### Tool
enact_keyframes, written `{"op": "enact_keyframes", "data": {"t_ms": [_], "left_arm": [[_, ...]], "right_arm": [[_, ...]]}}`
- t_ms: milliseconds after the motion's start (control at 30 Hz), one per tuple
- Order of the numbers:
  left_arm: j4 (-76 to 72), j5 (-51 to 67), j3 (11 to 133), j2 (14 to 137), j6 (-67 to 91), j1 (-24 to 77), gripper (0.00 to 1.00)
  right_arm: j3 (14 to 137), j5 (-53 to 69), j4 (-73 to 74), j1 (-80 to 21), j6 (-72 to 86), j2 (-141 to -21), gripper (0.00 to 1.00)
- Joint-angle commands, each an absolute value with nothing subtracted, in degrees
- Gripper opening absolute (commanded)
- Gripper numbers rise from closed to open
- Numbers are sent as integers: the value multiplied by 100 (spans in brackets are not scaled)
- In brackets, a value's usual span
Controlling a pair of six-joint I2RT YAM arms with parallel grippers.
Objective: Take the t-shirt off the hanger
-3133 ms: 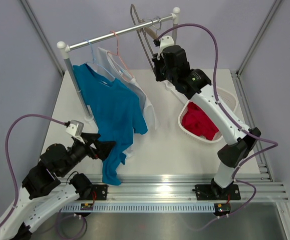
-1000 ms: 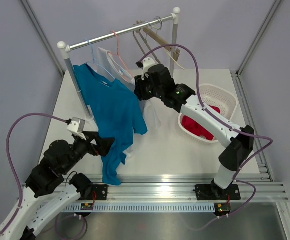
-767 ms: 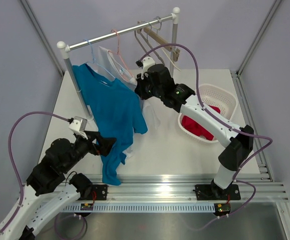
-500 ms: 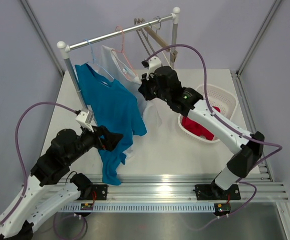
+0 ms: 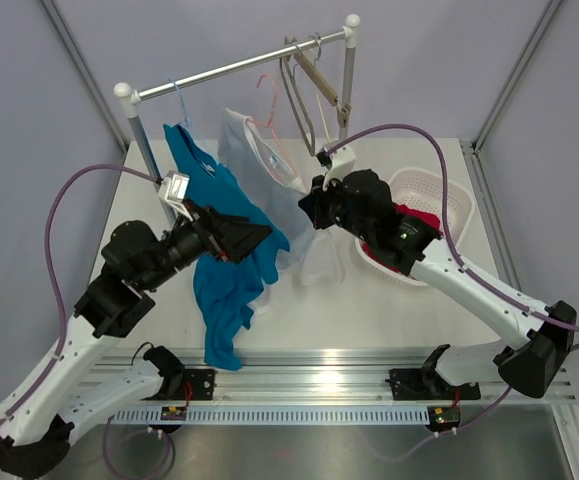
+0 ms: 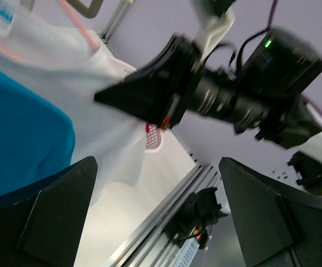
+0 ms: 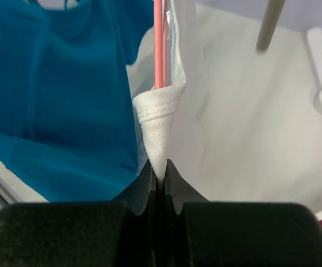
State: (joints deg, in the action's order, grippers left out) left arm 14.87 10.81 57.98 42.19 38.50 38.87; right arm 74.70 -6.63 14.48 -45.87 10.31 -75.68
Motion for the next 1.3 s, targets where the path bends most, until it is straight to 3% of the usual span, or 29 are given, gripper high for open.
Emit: {"op": "enact_keyframes", "data": {"t_ms": [0, 67, 100, 133, 167, 400, 700, 800, 900, 933, 967, 1100, 1133, 1233, 1267], "left_arm": [[617, 1178, 6152, 4640, 4368, 3867, 97], [528, 1029, 6301, 4999, 4560, 3876, 92], [510, 994, 6380, 5140, 4631, 3876, 86], [501, 932, 6537, 5281, 4693, 3885, 71], [492, 940, 6626, 5421, 4815, 3893, 67], [545, 519, 7356, 6625, 4799, 4122, 71], [0, 220, 7699, 7409, 4720, 4781, 68], [-263, 202, 7743, 7602, 4650, 4922, 56], [-316, 114, 7691, 7647, 4667, 4931, 24], [-369, 106, 7577, 7603, 4684, 4931, 7], [-430, 114, 7524, 7550, 4728, 4939, 0], [-606, 395, 7348, 7190, 4922, 4957, 0], [-606, 413, 7313, 6981, 4939, 4966, 0], [-694, 282, 7032, 6463, 4966, 4966, 0], [-755, 246, 6936, 6329, 4975, 4966, 0]], "right_arm": [[7068, -835, 958, -4737, 1239, -7146, 0], [6822, -966, 1002, -4869, 1301, -6857, 0], [6742, -1045, 1045, -4939, 1309, -6751, 0], [6654, -1124, 1133, -5096, 1336, -6541, 0], [6575, -1247, 1177, -5167, 1353, -6417, 0], [5828, -1784, 1441, -5581, 1520, -5321, 0], [5502, -1916, 1863, -5766, 1626, -4676, 0], [5353, -1934, 1898, -5809, 1705, -4544, 0], [5230, -1907, 1890, -5853, 1819, -4412, 0], [5203, -1907, 1916, -5854, 1854, -4369, 0], [5177, -1907, 1942, -5862, 1872, -4351, 0], [5089, -1644, 2127, -5897, 2030, -4237, 53], [5063, -1548, 2162, -5906, 2100, -4141, 73], [4843, -942, 2118, -5941, 2267, -3877, 94], [4747, -714, 2109, -5950, 2320, -3824, 95]]}}
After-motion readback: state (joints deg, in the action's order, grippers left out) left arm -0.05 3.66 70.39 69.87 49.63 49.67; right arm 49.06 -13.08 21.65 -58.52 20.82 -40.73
